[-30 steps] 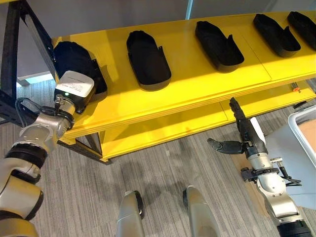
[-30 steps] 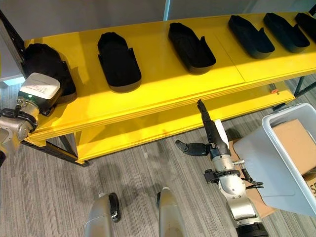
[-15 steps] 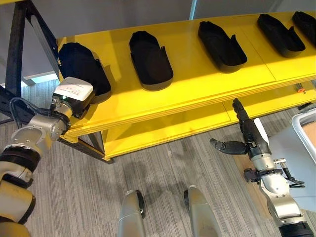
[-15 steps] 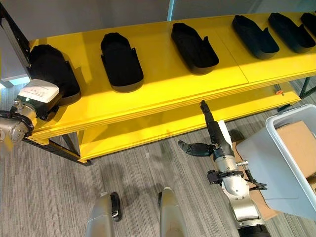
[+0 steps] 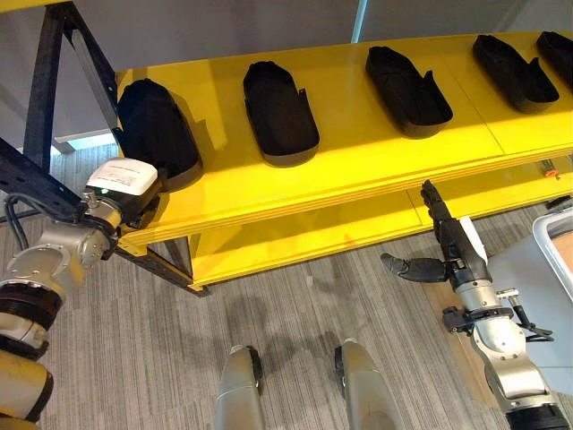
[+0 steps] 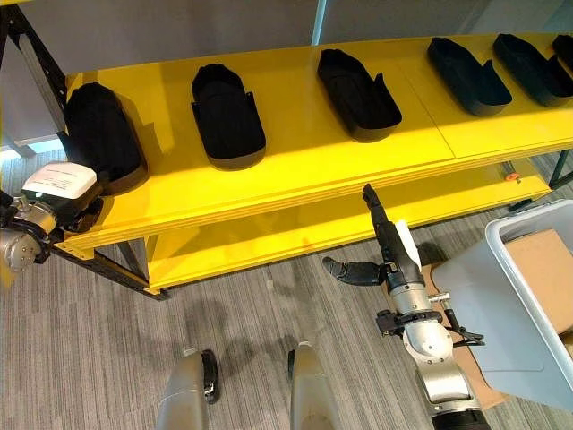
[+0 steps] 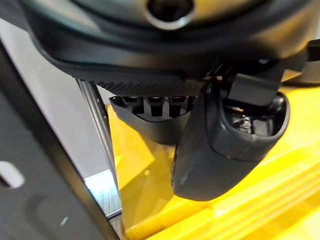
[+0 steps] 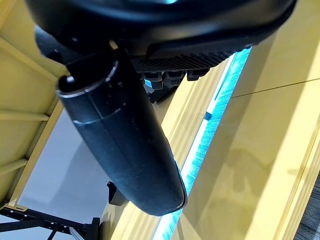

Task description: Move parts from the plastic box to the shelf.

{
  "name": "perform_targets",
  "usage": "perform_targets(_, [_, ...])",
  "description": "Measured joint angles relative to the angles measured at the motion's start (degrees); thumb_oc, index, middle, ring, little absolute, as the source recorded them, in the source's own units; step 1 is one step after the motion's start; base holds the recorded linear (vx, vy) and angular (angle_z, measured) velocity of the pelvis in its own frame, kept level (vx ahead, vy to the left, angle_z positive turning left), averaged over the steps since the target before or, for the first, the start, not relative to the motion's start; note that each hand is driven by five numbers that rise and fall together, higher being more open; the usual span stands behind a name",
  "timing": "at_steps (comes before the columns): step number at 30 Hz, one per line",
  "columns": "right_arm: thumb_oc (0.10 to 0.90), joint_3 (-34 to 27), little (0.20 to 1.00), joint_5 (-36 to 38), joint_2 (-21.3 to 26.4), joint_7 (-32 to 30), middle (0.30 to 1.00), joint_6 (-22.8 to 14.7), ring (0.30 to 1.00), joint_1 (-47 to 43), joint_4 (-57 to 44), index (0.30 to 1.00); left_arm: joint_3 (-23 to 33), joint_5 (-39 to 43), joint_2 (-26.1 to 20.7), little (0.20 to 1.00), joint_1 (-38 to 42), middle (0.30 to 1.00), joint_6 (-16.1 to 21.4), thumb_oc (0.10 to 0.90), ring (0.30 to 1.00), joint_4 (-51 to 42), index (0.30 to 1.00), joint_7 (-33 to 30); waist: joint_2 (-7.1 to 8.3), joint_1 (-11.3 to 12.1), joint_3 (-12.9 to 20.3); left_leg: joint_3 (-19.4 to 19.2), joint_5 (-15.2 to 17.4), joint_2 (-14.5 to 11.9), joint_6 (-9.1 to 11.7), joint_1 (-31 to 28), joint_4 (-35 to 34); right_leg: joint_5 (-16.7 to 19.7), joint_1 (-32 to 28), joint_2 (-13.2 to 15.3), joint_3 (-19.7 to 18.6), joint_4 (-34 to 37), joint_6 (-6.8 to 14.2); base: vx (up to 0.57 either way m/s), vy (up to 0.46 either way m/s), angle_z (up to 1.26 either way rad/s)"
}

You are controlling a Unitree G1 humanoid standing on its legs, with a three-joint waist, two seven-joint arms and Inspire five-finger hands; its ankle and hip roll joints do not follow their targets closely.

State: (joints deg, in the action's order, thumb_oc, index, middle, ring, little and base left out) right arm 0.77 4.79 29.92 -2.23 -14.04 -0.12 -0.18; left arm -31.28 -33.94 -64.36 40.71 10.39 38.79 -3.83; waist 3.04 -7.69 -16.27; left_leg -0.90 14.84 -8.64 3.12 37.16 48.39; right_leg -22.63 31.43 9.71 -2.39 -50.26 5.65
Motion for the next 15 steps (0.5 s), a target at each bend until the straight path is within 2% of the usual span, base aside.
perform_targets(15, [0.9,-0.41,1.0,-0.05,-0.05,0.69,1.0,0.68,1.0,0.12,0.0,1.0,0.23,0.0,-0.13,1.0,-0.14,1.0,-0.03,0.9,1.0,0.06,1.0,0.77,-0.34,0.06,-0.12,0.04,-0.06,0.0,0.11,-0.11,-0.22,-0.09,-0.02,0.0,0.05,-0.05,-0.04,0.0,0.0,0.0])
